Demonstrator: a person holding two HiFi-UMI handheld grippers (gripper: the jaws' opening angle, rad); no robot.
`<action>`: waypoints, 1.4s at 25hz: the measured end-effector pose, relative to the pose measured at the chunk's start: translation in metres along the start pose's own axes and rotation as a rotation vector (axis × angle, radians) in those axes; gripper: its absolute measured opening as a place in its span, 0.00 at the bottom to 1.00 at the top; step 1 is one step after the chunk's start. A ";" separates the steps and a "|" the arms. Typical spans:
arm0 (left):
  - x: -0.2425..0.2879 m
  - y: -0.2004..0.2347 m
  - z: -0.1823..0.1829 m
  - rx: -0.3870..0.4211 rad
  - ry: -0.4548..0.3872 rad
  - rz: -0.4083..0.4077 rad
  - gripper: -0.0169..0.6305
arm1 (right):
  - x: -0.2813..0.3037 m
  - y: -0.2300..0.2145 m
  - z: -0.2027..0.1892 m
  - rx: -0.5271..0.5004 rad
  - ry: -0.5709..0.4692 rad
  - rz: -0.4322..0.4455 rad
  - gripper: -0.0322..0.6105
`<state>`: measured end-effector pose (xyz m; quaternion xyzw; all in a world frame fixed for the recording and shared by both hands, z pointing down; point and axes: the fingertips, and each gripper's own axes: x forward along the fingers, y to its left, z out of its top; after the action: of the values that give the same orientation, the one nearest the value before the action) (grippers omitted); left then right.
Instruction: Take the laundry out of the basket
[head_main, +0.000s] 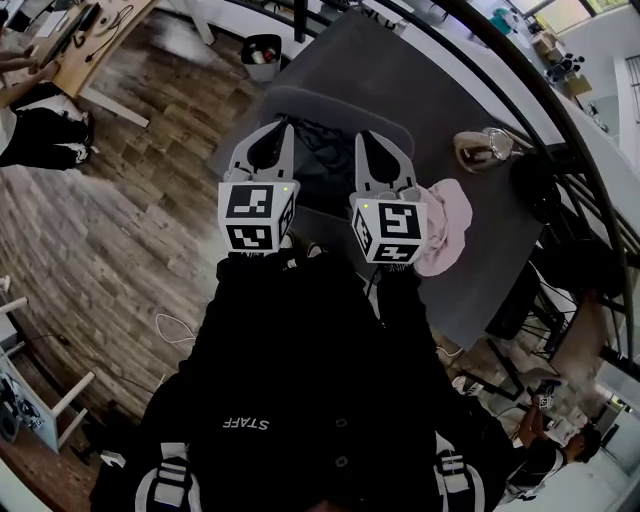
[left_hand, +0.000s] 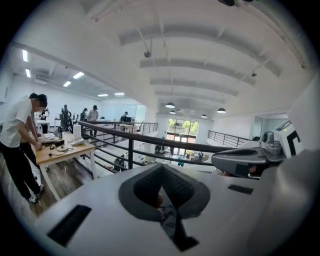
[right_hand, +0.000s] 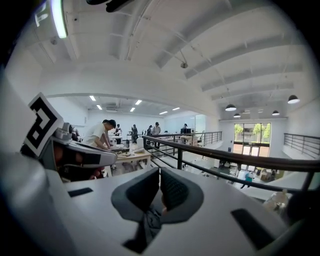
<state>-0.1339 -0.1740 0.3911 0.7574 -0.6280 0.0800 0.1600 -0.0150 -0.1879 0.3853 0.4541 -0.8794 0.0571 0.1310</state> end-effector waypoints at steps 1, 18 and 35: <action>0.002 0.005 -0.006 -0.008 0.015 0.004 0.03 | 0.005 0.002 -0.005 0.003 0.016 0.006 0.07; 0.054 0.037 -0.089 -0.094 0.250 0.027 0.03 | 0.094 0.029 -0.152 -0.001 0.421 0.274 0.41; 0.082 0.042 -0.131 -0.137 0.377 0.005 0.03 | 0.138 0.048 -0.281 -0.019 0.717 0.479 0.69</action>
<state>-0.1484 -0.2118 0.5461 0.7147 -0.5928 0.1779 0.3259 -0.0803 -0.2066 0.6944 0.1873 -0.8594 0.2319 0.4154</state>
